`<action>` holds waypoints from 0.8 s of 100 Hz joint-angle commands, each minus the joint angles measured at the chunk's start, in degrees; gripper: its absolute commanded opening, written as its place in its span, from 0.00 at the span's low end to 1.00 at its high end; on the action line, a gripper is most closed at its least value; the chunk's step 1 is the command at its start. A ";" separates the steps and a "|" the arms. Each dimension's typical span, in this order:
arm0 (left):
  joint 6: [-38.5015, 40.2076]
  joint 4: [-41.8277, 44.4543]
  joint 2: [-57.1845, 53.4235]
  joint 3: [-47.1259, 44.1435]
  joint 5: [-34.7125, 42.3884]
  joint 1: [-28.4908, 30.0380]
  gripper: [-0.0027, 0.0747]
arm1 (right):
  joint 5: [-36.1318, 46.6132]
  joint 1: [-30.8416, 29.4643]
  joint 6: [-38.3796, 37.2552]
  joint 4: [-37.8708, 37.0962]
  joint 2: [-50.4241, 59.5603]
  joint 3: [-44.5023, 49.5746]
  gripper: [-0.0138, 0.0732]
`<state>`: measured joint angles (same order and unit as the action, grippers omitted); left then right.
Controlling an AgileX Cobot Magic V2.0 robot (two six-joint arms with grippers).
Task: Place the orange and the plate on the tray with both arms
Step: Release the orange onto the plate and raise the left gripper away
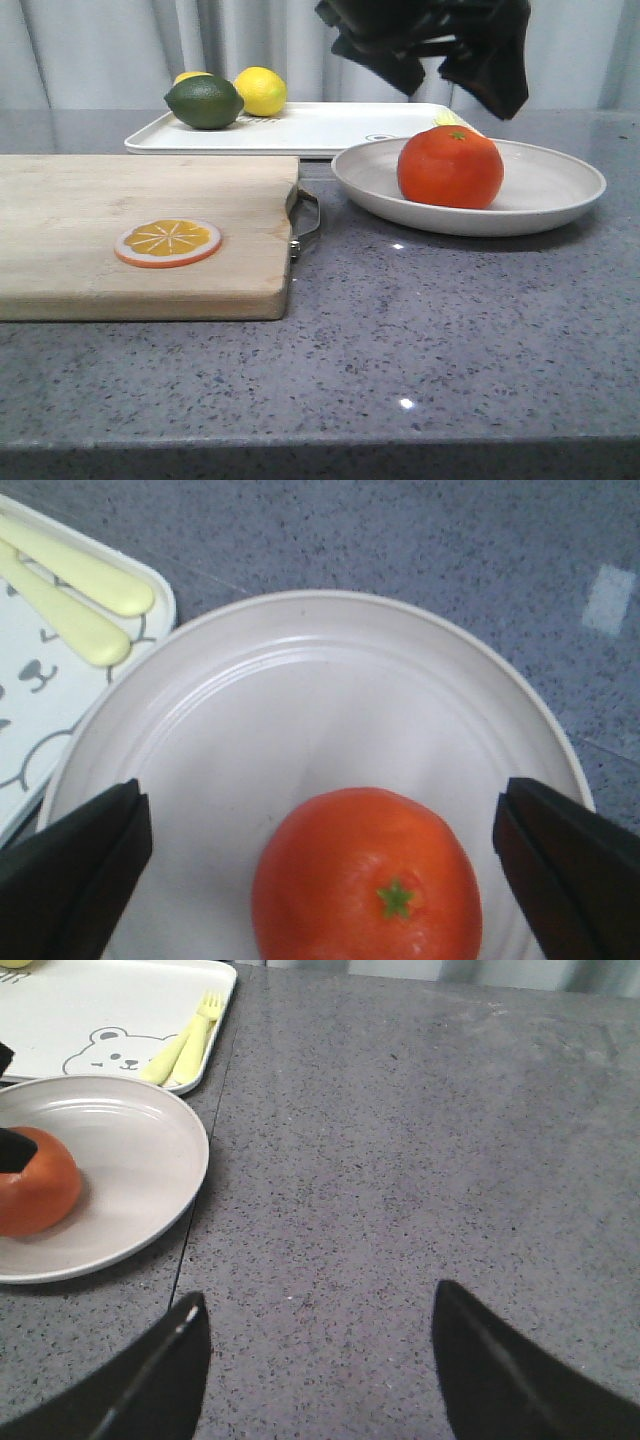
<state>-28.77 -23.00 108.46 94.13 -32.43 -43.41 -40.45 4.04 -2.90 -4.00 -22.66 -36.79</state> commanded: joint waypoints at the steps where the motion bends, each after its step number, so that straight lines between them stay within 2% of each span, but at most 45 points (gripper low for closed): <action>1: -0.10 -1.51 -5.88 1.97 4.09 -0.54 0.89 | 3.72 0.07 -0.03 -0.60 -1.05 -1.88 0.72; 22: -0.10 -1.02 -11.80 0.52 4.35 0.80 0.89 | 3.61 0.07 -0.03 -0.60 -1.05 -1.88 0.72; 33: -0.10 -0.92 -16.71 -3.10 7.19 2.30 0.88 | 3.48 0.07 -0.03 -0.60 -1.05 -1.88 0.72; 61: -0.10 0.02 -32.89 -21.77 14.73 8.43 0.82 | 3.54 0.07 -0.03 -0.60 -1.05 -1.88 0.72; 80: -0.10 0.02 -44.25 -35.22 15.29 13.89 0.82 | 3.54 0.07 -0.03 -0.60 -1.05 -1.78 0.72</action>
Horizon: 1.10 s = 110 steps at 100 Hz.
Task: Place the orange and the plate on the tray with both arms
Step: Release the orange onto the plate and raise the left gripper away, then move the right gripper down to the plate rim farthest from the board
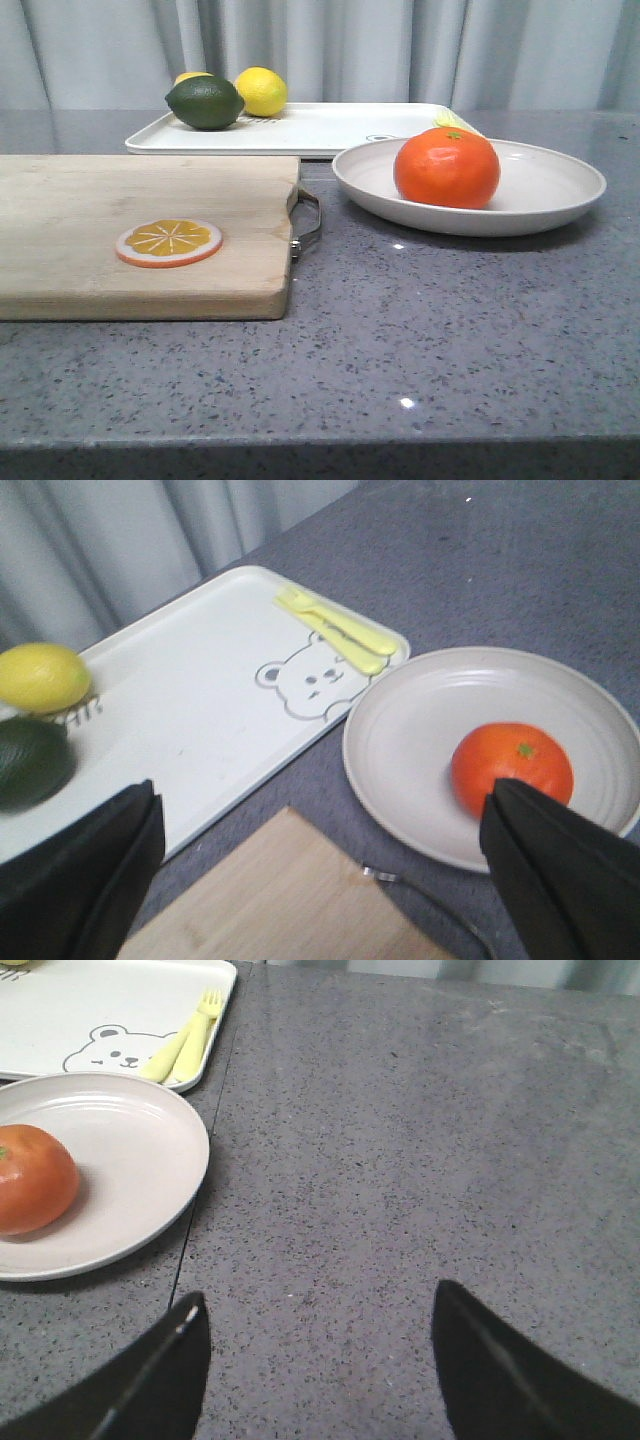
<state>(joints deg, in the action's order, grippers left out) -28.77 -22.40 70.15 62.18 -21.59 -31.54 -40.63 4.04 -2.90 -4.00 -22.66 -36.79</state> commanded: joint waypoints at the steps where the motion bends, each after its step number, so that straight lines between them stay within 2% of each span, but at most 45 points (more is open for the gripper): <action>1: -0.10 -0.58 -6.82 -4.23 4.43 2.51 0.82 | 3.72 0.07 -0.03 -0.60 -1.05 -1.78 0.72; 27: -0.10 -0.58 -21.94 -18.77 7.19 10.84 0.82 | 3.72 0.07 -0.03 -0.60 -1.05 -1.78 0.72; 64: -0.10 -0.85 -34.02 -27.45 6.32 15.58 0.80 | 3.67 0.07 -0.03 -0.60 -1.05 -1.78 0.72; 110: -0.10 -0.85 -33.91 -27.82 6.31 15.58 0.59 | 5.54 0.07 -0.03 0.67 -1.23 -1.78 0.72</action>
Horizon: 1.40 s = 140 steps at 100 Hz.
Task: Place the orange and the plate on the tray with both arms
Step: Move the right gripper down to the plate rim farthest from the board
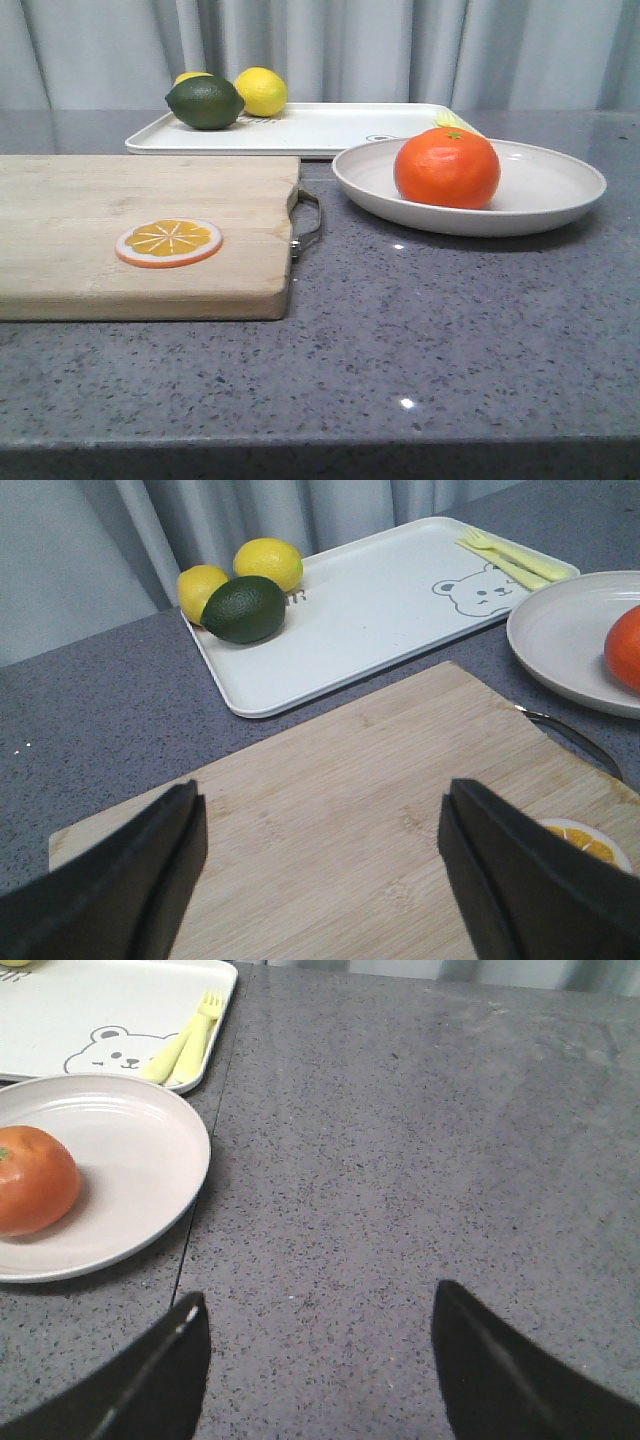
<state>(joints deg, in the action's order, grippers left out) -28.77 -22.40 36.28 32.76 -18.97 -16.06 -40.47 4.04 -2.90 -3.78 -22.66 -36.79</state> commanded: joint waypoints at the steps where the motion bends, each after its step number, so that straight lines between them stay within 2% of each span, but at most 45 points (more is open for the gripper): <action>1: -0.10 -0.85 -0.04 1.60 3.70 0.10 0.58 | 5.65 0.07 -0.03 0.58 -1.37 -1.78 0.72; 31: -0.10 -0.85 -0.04 1.60 3.70 0.10 0.53 | 13.55 0.07 0.18 9.21 -14.21 -1.84 0.72; 45: -0.10 -0.85 -0.04 1.60 3.70 0.10 0.53 | 18.53 0.07 2.90 15.05 -21.57 -2.99 0.72; 67: -0.10 -0.85 -0.04 1.60 3.70 0.10 0.53 | 20.50 0.07 8.21 23.10 -33.68 -8.13 0.72; 101: -0.10 -0.85 -0.04 1.60 3.70 0.10 0.53 | 20.47 0.14 8.44 25.87 -49.50 -15.25 0.72; 140: -0.10 -0.85 -0.04 1.60 3.70 0.10 0.53 | 20.51 1.64 8.55 28.44 -57.76 -16.68 0.72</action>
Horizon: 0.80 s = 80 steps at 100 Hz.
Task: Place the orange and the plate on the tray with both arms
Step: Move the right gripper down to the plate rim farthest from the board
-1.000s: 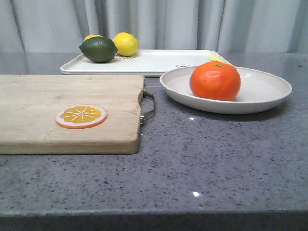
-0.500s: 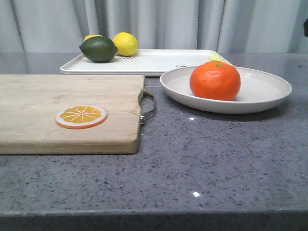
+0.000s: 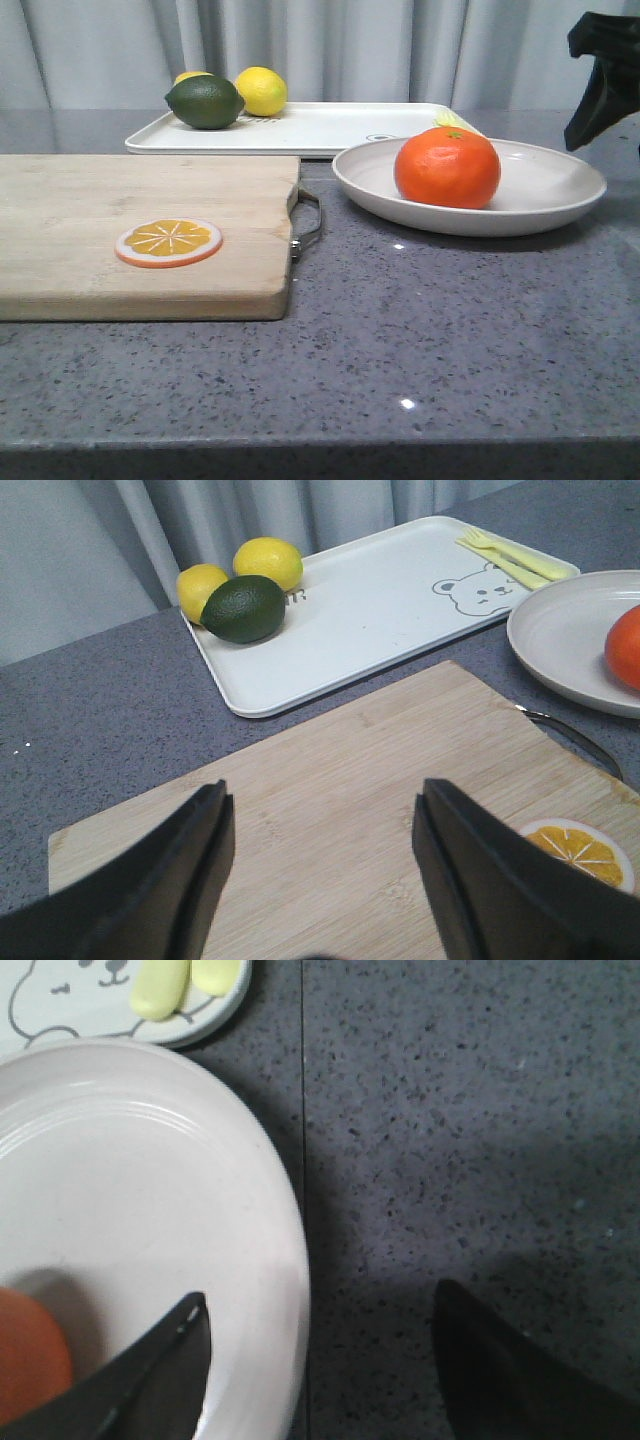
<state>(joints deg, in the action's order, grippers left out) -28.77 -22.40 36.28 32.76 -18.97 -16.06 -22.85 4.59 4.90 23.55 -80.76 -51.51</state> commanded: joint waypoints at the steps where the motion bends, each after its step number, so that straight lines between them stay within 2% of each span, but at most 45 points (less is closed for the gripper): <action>1: -0.10 -0.85 -0.04 1.60 3.70 0.10 0.53 | 2.89 1.38 0.75 1.11 0.15 -1.97 0.72; 22: -0.10 -0.85 -0.04 1.60 3.70 0.10 0.53 | 3.08 4.93 0.75 1.11 -2.08 -1.97 0.72; 58: -0.10 -0.85 -0.04 1.60 3.70 0.10 0.53 | 2.64 5.04 0.75 1.11 -4.25 -1.91 0.71; 69: -0.10 -0.85 -0.04 1.60 3.70 0.10 0.53 | 2.02 5.04 0.70 1.11 -4.25 -1.91 0.61; 80: -0.10 -0.85 -0.04 1.60 3.70 0.10 0.53 | 1.02 5.04 0.70 1.11 -4.25 -1.91 0.44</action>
<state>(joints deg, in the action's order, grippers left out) -28.77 -22.40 36.28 32.76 -18.97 -16.06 -20.98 9.69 5.25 24.35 -86.27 -52.18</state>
